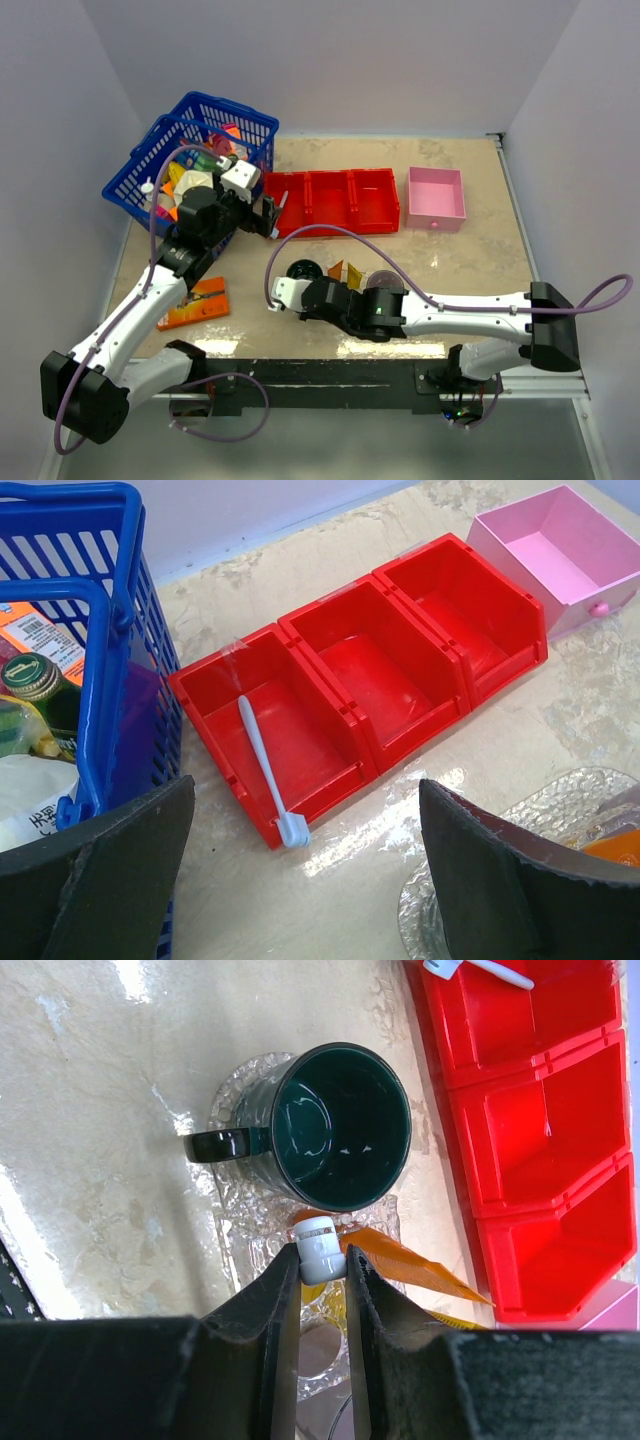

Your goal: Prepare toiletry sets of a toothbrush and toothpaste on the tray

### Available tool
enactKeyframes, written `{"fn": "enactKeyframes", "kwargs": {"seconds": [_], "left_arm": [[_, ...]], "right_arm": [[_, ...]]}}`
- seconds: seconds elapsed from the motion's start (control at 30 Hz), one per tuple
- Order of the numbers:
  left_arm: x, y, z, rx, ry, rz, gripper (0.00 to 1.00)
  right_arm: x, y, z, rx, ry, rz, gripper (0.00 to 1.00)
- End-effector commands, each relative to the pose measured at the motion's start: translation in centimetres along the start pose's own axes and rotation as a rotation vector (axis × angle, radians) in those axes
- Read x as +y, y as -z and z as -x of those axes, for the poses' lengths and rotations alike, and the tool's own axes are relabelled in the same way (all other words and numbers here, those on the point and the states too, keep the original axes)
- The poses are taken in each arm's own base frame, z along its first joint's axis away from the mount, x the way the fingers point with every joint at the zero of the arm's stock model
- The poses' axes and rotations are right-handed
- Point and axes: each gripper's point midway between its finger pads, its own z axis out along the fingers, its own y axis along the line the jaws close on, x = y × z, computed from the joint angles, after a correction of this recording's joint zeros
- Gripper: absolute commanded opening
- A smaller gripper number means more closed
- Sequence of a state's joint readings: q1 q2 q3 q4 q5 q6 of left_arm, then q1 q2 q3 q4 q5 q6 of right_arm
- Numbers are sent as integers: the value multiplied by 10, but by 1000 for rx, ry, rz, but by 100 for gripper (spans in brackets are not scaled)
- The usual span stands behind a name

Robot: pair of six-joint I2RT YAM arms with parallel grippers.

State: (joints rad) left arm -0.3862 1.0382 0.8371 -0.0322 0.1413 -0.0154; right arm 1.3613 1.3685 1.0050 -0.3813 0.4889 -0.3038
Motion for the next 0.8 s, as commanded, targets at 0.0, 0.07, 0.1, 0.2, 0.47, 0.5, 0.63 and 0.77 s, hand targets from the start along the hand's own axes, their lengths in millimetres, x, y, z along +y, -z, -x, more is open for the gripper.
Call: {"fn": "enactKeyframes", "kwargs": {"seconds": [0.0, 0.07, 0.1, 0.2, 0.47, 0.5, 0.63, 0.77], "left_arm": [[0, 0, 19, -57, -12, -8, 97], [0, -1, 18, -54, -12, -9, 97], [0, -1, 18, -55, -12, -8, 98], [0, -1, 17, -52, -11, -9, 97], [-1, -2, 17, -52, -12, -12, 98], [-1, -2, 15, -46, -9, -14, 97], [-1, -3, 16, -46, -10, -14, 98], [-1, -3, 15, -45, -8, -17, 98]], "right_arm": [[-7, 3, 7, -20, -24, -35, 22], [-8, 4, 7, -23, -28, -36, 30], [-7, 4, 7, -25, -28, -34, 32], [-7, 6, 9, -32, -33, -25, 38], [-5, 11, 12, -53, -41, 4, 50], [-4, 13, 13, -60, -45, 12, 50], [-5, 21, 18, -88, -66, 31, 59], [-3, 28, 22, -118, -87, 61, 62]]}}
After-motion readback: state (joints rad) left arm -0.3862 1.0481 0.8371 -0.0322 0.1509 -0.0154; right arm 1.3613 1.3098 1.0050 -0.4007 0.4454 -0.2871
